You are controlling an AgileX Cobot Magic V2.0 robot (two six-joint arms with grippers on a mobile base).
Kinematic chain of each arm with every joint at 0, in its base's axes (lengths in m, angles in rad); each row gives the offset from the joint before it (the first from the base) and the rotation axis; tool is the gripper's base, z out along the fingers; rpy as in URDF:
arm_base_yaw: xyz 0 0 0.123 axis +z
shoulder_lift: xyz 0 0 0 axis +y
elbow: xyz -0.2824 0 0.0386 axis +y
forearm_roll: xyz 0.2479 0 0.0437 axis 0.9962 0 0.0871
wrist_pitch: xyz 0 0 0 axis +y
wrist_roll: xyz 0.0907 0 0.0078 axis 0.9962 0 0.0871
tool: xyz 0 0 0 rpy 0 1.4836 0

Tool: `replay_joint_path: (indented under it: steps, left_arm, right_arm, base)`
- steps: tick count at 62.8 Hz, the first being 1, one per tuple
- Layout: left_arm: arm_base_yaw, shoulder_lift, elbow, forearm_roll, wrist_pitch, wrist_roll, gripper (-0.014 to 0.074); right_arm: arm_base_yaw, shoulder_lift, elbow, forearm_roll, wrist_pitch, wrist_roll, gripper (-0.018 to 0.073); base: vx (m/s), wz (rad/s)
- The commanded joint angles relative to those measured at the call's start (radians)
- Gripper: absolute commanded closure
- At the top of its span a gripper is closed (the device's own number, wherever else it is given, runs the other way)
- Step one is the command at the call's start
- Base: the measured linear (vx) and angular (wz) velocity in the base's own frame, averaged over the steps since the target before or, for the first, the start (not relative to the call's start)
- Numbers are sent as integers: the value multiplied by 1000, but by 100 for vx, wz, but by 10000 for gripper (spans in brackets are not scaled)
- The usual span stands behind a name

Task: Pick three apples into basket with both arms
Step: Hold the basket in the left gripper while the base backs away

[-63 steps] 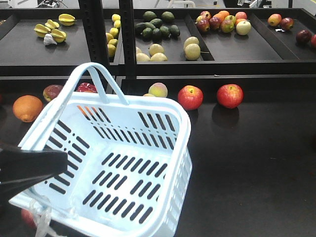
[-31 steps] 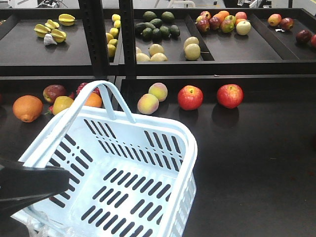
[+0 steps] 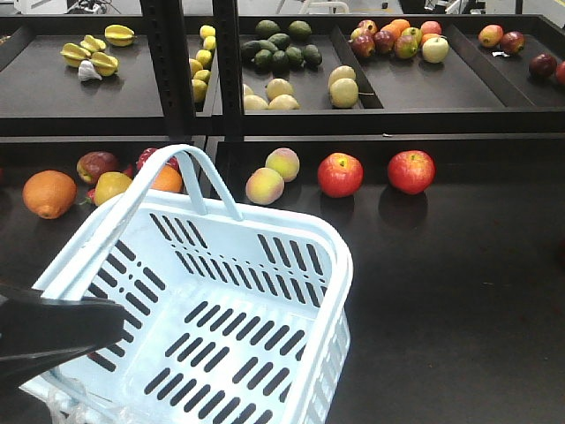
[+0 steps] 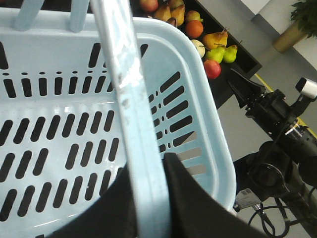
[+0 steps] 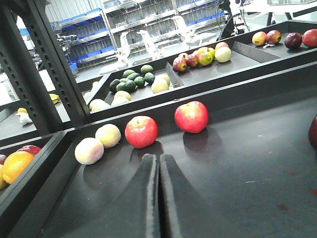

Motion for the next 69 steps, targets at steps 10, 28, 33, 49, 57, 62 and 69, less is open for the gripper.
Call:
replay_joint_path:
  steps: [10, 28, 33, 49, 57, 62, 69]
  left_arm:
    - [-3, -8, -30, -74, -48, 3, 604]
    - [-3, -8, -30, -74, -48, 3, 604]
    - [-3, -8, -30, -74, -48, 3, 604]
    - [-3, -8, -30, -74, -48, 3, 604]
    - [-3, -8, -30, -74, -48, 3, 604]
    - [-3, -8, -30, -74, -48, 3, 604]
    - [-3, -8, -30, -74, -48, 3, 604]
  right_arm:
    - [-8, -11, 14, -6, -70, -5, 564]
    - [-8, -11, 14, -6, -70, -5, 564]
    - [-8, -11, 14, -6, -70, -5, 564]
    - [-8, -11, 14, -6, -70, -5, 564]
    - [-8, -11, 14, -6, -70, -5, 564]
    - [-8, -11, 14, -6, -70, -5, 564]
    - [-8, -11, 14, -6, -70, -5, 564]
  base:
    - [0, 0]
    - [-2, 6]
    - [-5, 21]
    - [-8, 36]
    - [-10, 43]
    - [-11, 45]
    - [-12, 46]
